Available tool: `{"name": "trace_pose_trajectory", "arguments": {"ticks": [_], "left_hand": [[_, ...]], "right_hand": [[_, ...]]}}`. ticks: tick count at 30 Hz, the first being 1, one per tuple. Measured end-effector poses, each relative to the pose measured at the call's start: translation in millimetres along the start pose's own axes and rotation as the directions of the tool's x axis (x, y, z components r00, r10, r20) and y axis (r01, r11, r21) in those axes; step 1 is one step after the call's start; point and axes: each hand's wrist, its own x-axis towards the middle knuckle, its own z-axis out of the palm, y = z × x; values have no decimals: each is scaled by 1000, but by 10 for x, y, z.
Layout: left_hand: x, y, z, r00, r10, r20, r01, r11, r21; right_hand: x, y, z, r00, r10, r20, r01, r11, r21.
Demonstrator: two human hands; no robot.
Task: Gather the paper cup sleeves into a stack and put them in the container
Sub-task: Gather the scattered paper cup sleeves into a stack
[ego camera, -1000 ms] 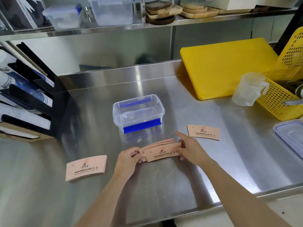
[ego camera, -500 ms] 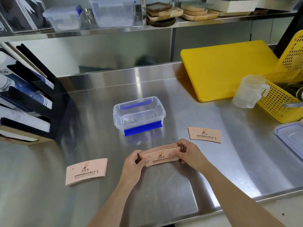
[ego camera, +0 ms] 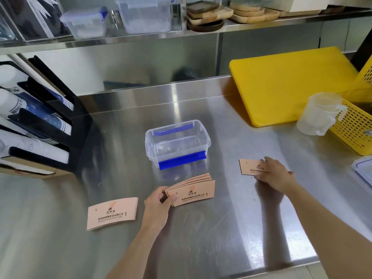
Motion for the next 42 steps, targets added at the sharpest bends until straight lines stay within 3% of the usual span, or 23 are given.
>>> {"name": "trace_pose_trajectory", "arguments": {"ticks": [3,5,7,9,13,17,27,35,42], "left_hand": [[6,6,-59,1000,-14,-11,14,1000,-1],[9,19,-88,999,-14,-29,14,1000,0],[13,27,-113,999,-12,-45,13,1000,25],[23,29,-137,998,-9,-61,13,997,73],[39,50,-201,996,-3,-94,13,994,105],[56,57,-221,996,-10,-86,20,994,111],[28,67,-240,999,-19,30,16,995,102],[49,17,-273,998,38,41,-44,988,148],[73,-6,-256,999,42,-26,-41,998,44]], "right_hand": [[60,-66,-31,998,53,19,-50,989,-137],[30,-158,0,998,57,42,-51,991,-124],[-32,-232,74,995,-65,79,52,986,158],[-173,-337,102,983,-165,80,113,888,445],[-380,-646,150,946,-309,94,164,712,683],[-511,-922,367,900,-403,166,252,792,556],[-565,-1235,707,870,-490,59,452,840,299],[-644,-1292,724,903,-420,94,362,859,361],[-714,-1297,737,914,-404,28,362,845,393]]}}
